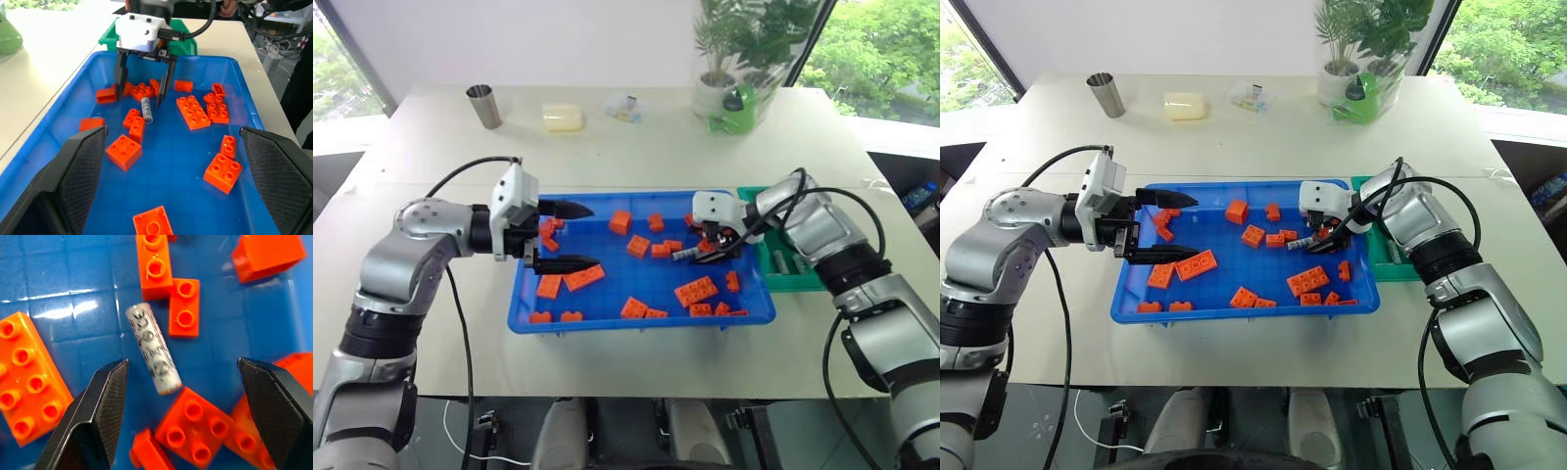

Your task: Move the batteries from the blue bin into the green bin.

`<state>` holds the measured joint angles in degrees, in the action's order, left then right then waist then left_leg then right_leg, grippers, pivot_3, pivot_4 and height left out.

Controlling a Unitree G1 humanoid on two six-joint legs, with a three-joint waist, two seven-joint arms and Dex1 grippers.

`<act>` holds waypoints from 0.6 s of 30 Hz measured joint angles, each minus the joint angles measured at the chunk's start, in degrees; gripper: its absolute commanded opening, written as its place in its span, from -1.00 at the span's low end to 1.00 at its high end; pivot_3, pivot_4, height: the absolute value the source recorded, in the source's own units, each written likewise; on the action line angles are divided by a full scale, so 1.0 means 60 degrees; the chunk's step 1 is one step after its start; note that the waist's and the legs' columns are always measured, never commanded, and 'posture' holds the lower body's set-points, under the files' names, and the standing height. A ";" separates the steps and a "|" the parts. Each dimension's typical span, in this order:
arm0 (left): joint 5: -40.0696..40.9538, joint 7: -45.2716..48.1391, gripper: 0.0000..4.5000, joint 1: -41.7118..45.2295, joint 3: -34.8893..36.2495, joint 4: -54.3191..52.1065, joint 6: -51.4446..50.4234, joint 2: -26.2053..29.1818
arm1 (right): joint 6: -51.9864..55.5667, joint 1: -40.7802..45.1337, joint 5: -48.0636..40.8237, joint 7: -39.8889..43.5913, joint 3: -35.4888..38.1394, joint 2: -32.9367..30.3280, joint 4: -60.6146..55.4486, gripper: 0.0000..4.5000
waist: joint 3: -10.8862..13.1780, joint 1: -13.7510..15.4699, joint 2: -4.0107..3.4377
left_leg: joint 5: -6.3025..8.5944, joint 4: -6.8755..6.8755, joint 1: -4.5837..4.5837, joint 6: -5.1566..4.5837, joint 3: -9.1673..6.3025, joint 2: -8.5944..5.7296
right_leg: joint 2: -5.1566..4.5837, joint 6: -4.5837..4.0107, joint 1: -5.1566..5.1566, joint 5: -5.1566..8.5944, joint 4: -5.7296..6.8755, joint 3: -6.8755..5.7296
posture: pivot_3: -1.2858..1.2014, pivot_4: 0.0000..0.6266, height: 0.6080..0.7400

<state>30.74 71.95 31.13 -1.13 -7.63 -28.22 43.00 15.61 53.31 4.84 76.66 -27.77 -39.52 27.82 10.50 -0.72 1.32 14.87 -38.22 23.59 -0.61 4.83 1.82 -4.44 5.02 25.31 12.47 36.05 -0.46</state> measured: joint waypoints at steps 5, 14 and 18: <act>0.0002 -0.0001 1.00 0.0000 0.0047 -0.0013 -0.0012 0.0043 | 0.0119 -0.0233 0.0044 0.0275 0.0105 0.0000 -0.0320 -0.99 | -0.0001 0.0003 0.0001 | 0.0000 -0.0005 -0.0001 0.0000 0.0001 -0.0002 | -0.0008 0.0001 -0.0007 0.0000 -0.0001 0.0000 | 0.03 -0.52 0.93; -0.0017 0.0031 1.00 0.0021 0.0032 0.0094 0.0014 -0.0040 | 0.2784 -0.0384 -0.1006 -0.0587 0.2379 -0.0574 -0.2034 -0.98 | 0.0003 0.0028 -0.0006 | 0.0000 -0.0003 0.0001 0.0001 0.0000 0.0000 | -0.0008 0.0001 0.0000 -0.0001 0.0003 -0.0001 | 0.03 -0.52 0.93; -0.0051 0.0042 1.00 0.0007 0.0036 0.0403 0.0084 -0.0041 | 0.4169 -0.0497 -0.1612 -0.1205 0.4067 -0.1735 -0.2659 -0.98 | 0.0003 0.0054 -0.0005 | 0.0000 -0.0002 0.0002 0.0001 0.0002 -0.0002 | -0.0020 -0.0016 -0.0003 0.0008 -0.0006 -0.0003 | 0.03 -0.52 0.93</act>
<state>30.43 72.21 31.18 -0.91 -5.21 -27.72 42.75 40.62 50.32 -4.83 69.42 -3.37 -49.92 11.87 10.52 -0.40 1.29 14.88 -38.24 23.61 -0.60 4.84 1.81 -4.56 4.93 25.29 12.52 36.01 -0.47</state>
